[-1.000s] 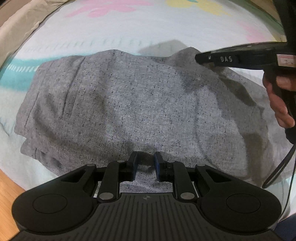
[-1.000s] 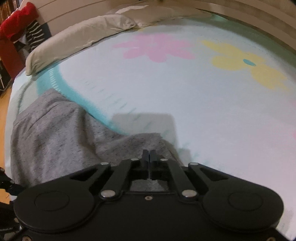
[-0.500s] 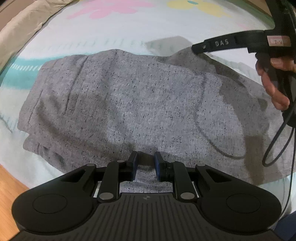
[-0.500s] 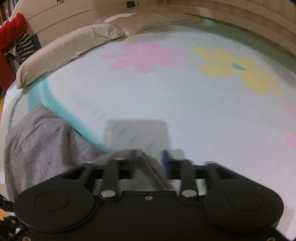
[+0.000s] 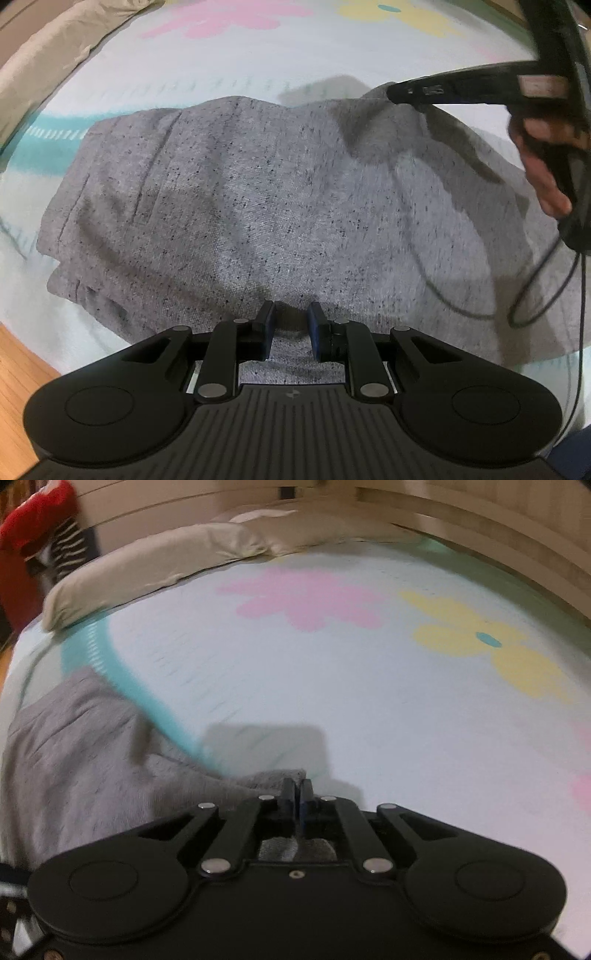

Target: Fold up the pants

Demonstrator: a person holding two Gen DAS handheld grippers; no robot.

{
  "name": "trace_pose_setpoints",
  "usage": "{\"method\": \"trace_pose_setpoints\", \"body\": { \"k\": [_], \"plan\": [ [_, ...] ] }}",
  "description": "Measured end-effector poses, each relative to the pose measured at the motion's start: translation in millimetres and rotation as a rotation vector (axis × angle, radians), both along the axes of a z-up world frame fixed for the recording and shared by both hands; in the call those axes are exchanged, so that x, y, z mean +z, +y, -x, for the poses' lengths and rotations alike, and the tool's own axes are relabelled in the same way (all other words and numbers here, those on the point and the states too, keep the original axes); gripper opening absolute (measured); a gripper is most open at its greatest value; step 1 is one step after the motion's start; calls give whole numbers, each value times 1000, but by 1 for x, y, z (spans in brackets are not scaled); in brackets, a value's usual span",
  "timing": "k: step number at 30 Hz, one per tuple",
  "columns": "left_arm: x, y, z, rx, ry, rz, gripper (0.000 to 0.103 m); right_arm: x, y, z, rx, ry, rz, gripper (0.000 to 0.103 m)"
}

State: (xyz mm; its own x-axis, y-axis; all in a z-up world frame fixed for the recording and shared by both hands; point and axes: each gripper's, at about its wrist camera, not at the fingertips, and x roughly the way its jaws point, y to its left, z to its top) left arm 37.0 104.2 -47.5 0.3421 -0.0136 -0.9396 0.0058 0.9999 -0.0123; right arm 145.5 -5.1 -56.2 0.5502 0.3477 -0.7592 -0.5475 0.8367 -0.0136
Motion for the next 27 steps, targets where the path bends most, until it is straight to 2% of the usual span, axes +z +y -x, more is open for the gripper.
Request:
{"method": "trace_pose_setpoints", "body": {
  "k": [4, 5, 6, 8, 10, 14, 18, 20, 24, 27],
  "plan": [
    [0, -5, 4, -23, -6, -20, 19, -16, 13, 3, 3, -2, 103, 8],
    [1, -4, 5, -26, -6, -15, 19, -13, 12, 6, -4, -29, 112, 14],
    [3, -2, 5, -26, -4, -3, 19, -8, 11, 9, -10, -44, 106, 26],
    [9, 7, 4, -5, -4, 36, 19, 6, 3, 17, -33, -80, 84, 33],
    [19, 22, 3, 27, -28, 59, 19, 20, -7, 27, -46, -101, 45, 34],
    [38, 52, 0, 115, -113, -2, 20, 41, -15, 57, 8, -103, -8, 34],
    [32, 83, -10, 220, -74, 4, 20, 46, -1, 99, 134, -88, -33, 34],
    [25, 95, -12, 275, -51, -18, 20, 45, 16, 123, 198, -92, -29, 34],
    [14, 112, -15, 329, -4, -39, 19, 39, 46, 157, 309, -106, -24, 33],
    [9, 118, -19, 330, 22, -70, 20, 32, 72, 174, 370, -132, 1, 33]
  ]
}}
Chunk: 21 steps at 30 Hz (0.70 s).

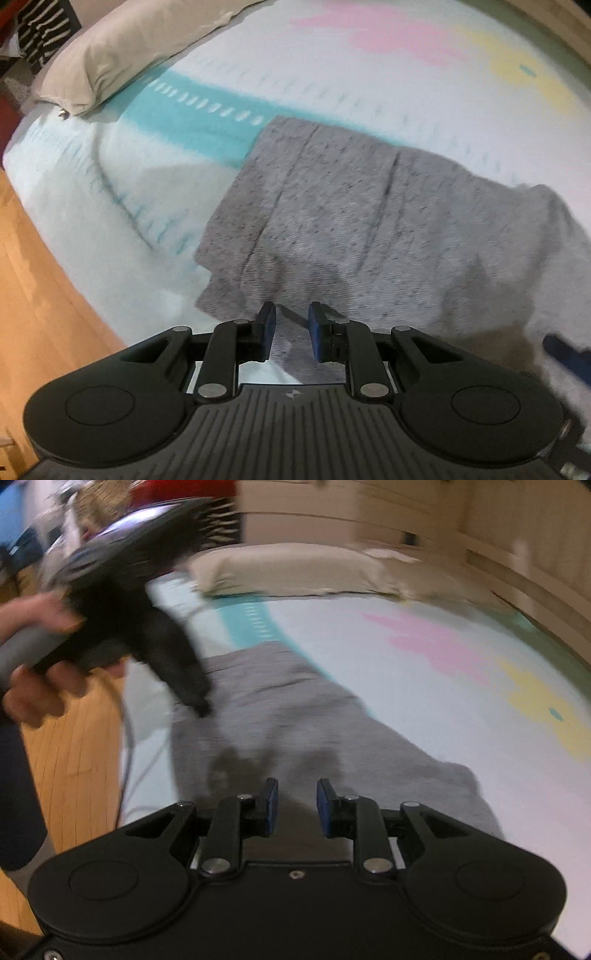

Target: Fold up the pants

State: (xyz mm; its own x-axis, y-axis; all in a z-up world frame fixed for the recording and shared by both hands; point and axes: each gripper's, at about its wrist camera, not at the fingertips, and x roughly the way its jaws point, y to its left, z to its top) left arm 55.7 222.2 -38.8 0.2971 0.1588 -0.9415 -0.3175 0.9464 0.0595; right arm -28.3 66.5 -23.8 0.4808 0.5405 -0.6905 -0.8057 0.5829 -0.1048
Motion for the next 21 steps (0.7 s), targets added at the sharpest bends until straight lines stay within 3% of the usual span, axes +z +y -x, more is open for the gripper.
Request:
{"method": "trace_pose_setpoints", "body": {
  "k": [7, 15, 21],
  "plan": [
    [13, 9, 0, -1, -45, 40, 20, -22, 40, 21, 102, -70, 68, 33],
    [21, 17, 0, 5, -79, 52, 20, -43, 57, 30, 131, -119, 141, 32],
    [27, 14, 3, -17, -110, 49, 20, -42, 53, 34, 111, -153, 132, 15]
  ]
}}
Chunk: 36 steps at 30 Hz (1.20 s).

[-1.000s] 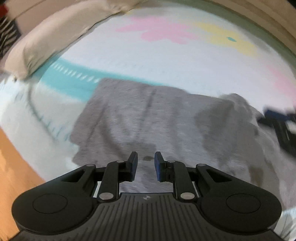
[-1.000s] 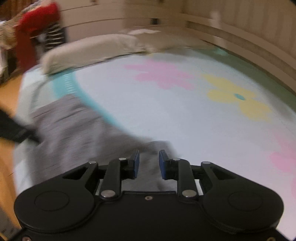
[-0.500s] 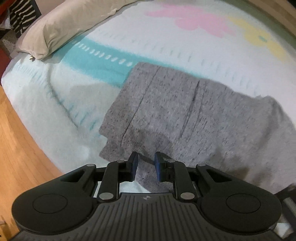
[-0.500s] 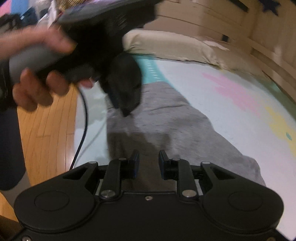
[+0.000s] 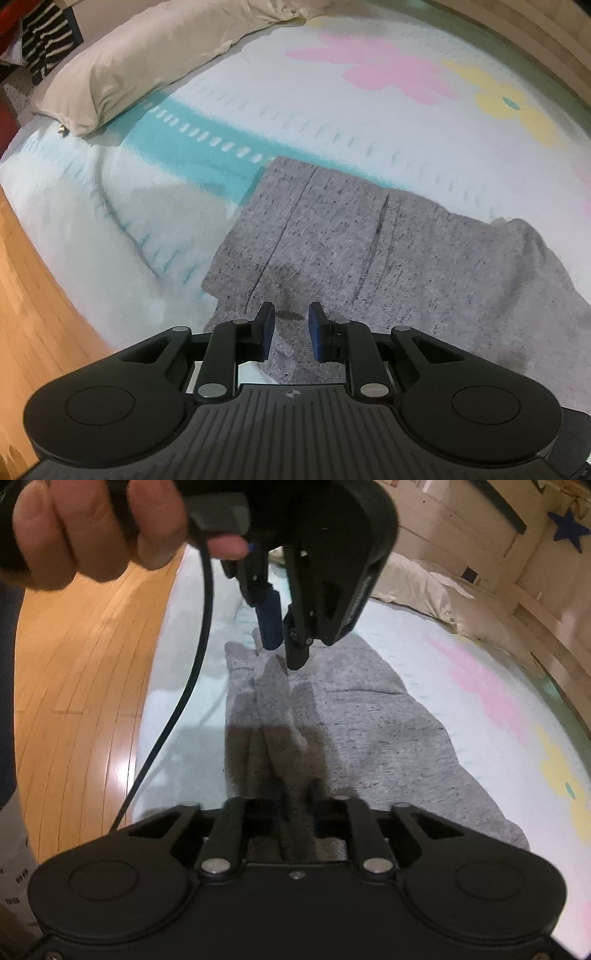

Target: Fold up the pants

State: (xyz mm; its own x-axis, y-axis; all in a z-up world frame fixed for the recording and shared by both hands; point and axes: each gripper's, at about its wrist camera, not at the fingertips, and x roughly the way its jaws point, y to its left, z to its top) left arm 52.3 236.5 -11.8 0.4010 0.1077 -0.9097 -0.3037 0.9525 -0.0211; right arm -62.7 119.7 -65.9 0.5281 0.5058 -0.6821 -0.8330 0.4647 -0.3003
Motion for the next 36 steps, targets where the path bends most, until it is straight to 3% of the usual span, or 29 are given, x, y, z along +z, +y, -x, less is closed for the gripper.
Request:
{"method": "trace_pose_setpoints", "body": {
  "k": [4, 7, 11, 14, 16, 21, 29, 33, 36],
  "plan": [
    [8, 1, 4, -6, -45, 2, 20, 21, -11, 12, 47, 1, -68, 14],
    [9, 0, 2, -10, -58, -2, 20, 20, -13, 17, 87, 19, -52, 14],
    [-8, -2, -7, -3, 10, -5, 20, -2, -4, 22, 116, -3, 37, 16],
    [-31, 4, -10, 42, 114, -7, 21, 3, -5, 24, 119, -1, 36, 21],
    [-31, 4, -8, 35, 110, -14, 21, 10, -13, 19, 102, 31, 0, 21],
    [-27, -4, 1, 30, 106, -118, 20, 29, -52, -5, -23, 95, -97, 21],
    [-6, -33, -3, -28, -30, -124, 20, 41, -100, -100, -416, 68, -142, 25],
    [-21, -38, -18, -35, -5, -130, 20, 33, -116, -153, -586, 94, -173, 27],
    [-37, -32, -22, -18, 42, -126, 21, 23, -120, -175, -638, 116, -167, 28]
  ]
}}
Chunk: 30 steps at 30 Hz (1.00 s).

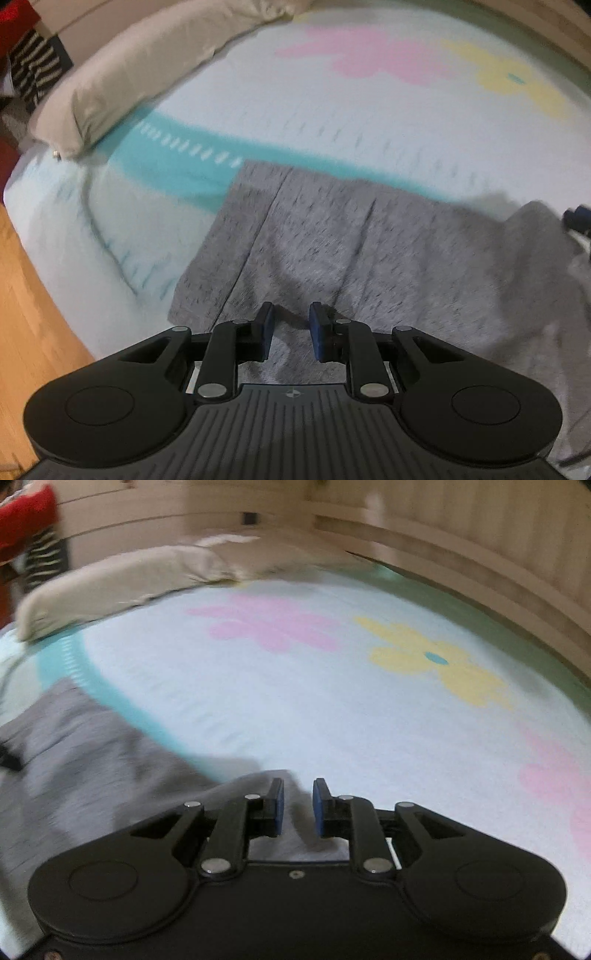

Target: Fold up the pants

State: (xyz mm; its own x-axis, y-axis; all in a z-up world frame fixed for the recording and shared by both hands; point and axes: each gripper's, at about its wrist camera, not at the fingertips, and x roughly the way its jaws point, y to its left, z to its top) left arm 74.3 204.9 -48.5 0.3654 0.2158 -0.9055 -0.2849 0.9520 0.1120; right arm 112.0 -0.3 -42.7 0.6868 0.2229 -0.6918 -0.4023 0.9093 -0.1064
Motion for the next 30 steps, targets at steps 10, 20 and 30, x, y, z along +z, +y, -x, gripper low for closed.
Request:
{"method": "trace_pose_setpoints", "body": {
  "k": [10, 20, 30],
  "plan": [
    [-1, -2, 4, 11, 10, -34, 21, -16, -14, -11, 0, 86, -126, 28],
    [-3, 5, 4, 35, 8, -23, 21, -24, -5, -14, 13, 117, -73, 6],
    [12, 0, 13, 42, -3, 24, 20, 16, -36, -2, -76, 89, -187, 38]
  ]
}}
